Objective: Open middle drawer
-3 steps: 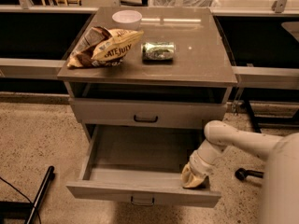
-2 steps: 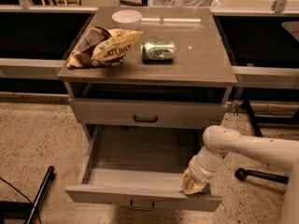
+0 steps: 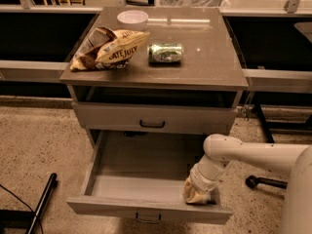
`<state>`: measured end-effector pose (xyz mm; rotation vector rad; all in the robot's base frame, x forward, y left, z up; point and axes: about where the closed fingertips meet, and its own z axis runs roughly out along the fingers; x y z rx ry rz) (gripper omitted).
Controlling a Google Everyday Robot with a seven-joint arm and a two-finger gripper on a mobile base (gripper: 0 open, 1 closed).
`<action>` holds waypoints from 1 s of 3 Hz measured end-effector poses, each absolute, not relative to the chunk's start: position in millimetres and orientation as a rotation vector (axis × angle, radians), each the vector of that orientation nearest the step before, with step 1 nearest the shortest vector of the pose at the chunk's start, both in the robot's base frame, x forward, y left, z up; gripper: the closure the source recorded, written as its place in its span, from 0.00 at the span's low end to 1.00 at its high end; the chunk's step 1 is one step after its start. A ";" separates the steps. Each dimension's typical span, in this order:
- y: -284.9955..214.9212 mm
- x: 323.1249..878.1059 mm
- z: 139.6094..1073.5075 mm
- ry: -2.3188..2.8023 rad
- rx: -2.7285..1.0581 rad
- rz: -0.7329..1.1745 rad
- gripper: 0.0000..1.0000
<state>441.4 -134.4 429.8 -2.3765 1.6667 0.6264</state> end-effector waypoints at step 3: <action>-104.6 452.5 361.6 1.877 -2.176 0.735 1.00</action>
Offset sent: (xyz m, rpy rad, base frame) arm 0.0461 0.0196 -0.0545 0.0160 -0.0081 -0.2286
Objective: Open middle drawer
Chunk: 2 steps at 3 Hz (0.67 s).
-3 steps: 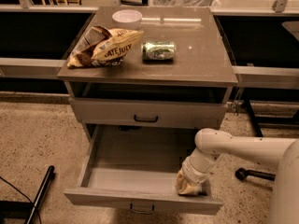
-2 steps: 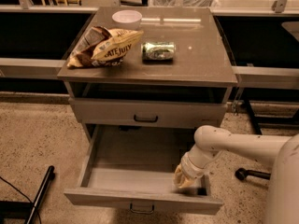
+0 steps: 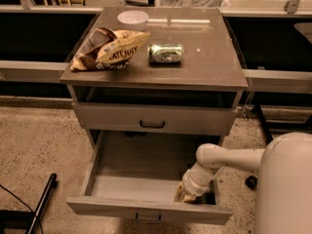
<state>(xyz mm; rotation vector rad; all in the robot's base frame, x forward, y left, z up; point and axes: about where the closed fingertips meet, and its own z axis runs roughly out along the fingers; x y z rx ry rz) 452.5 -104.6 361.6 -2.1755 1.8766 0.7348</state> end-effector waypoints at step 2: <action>-90.8 423.2 364.4 1.839 -2.207 0.862 1.00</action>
Offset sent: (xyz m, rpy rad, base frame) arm -0.0712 0.0307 0.0104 0.0600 0.1747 0.1239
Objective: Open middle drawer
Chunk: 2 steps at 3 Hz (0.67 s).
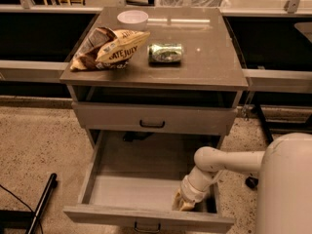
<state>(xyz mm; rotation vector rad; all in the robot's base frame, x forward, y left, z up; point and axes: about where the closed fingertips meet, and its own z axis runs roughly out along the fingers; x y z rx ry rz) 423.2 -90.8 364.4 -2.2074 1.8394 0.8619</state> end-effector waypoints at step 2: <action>-79.7 400.2 402.3 1.745 -2.267 0.846 1.00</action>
Offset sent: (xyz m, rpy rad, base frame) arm 0.0023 0.0108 0.1069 -0.0187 -0.2101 0.1005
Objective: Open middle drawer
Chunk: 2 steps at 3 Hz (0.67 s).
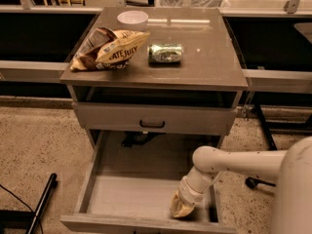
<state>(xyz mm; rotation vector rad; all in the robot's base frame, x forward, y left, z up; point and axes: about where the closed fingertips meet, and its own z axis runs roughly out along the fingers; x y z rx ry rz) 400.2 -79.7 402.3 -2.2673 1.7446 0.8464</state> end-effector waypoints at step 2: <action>-87.2 421.6 448.7 1.682 -2.252 0.698 0.50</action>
Offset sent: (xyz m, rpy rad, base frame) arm 0.0174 -0.0051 0.0374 0.0164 -0.1030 -0.0041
